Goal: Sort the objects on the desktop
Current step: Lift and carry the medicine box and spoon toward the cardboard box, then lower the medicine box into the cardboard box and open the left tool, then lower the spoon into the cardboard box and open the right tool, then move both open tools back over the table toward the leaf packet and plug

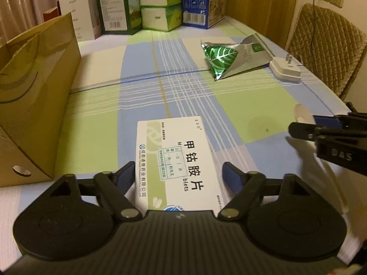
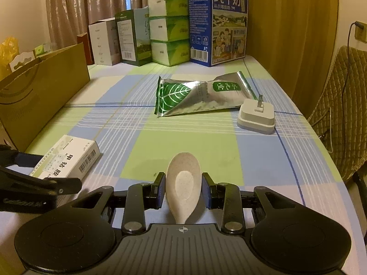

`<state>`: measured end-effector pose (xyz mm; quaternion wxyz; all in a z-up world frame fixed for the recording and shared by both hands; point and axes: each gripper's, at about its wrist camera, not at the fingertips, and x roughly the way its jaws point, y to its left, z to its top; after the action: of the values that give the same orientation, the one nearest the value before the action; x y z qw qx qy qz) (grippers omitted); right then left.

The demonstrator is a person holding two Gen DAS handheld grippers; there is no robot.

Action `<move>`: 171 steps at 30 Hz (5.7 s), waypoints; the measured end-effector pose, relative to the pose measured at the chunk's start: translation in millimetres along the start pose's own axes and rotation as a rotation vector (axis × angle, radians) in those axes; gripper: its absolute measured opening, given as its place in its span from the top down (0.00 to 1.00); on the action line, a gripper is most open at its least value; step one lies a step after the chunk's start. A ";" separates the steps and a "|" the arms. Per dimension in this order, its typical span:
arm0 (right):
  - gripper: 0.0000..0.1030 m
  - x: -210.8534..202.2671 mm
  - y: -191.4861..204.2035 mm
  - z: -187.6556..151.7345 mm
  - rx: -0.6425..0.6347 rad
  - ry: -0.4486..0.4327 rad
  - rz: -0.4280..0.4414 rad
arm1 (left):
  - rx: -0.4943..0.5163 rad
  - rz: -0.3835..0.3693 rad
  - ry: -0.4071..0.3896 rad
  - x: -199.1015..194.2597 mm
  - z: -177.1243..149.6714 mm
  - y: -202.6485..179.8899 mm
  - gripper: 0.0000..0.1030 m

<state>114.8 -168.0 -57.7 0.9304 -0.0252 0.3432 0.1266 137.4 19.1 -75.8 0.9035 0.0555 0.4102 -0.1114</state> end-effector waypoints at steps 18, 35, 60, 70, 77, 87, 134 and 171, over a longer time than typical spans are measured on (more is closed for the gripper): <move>0.71 -25.8 6.6 13.8 0.022 -0.040 0.021 | -0.015 -0.013 -0.038 -28.7 7.1 -0.1 0.34; 0.71 -75.4 29.0 47.0 0.021 -0.136 0.048 | -0.032 -0.009 -0.128 -96.0 28.7 6.8 0.34; 0.71 -110.0 108.7 93.5 -0.038 -0.208 0.190 | -0.079 0.069 -0.230 -172.2 38.5 61.3 0.34; 0.71 -92.9 173.2 138.3 -0.048 -0.211 0.328 | -0.131 0.121 -0.255 -193.4 50.5 125.8 0.34; 0.71 -63.9 215.2 169.0 -0.040 -0.191 0.400 | -0.148 0.170 -0.254 -196.7 59.7 178.3 0.34; 0.71 -20.7 256.3 203.5 -0.011 -0.159 0.466 | -0.161 0.209 -0.242 -179.4 73.9 237.8 0.34; 0.43 57.5 266.8 224.4 0.135 -0.088 0.456 | -0.205 0.188 -0.184 -118.2 75.8 293.4 0.31; 0.02 -106.5 95.2 120.4 0.238 -0.104 0.192 | -0.132 0.070 -0.297 -210.7 70.6 143.2 0.01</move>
<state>88.8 -83.1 106.7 0.9269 0.1246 0.3082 0.1745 89.6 177.2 130.7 0.9592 -0.0067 0.2764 -0.0597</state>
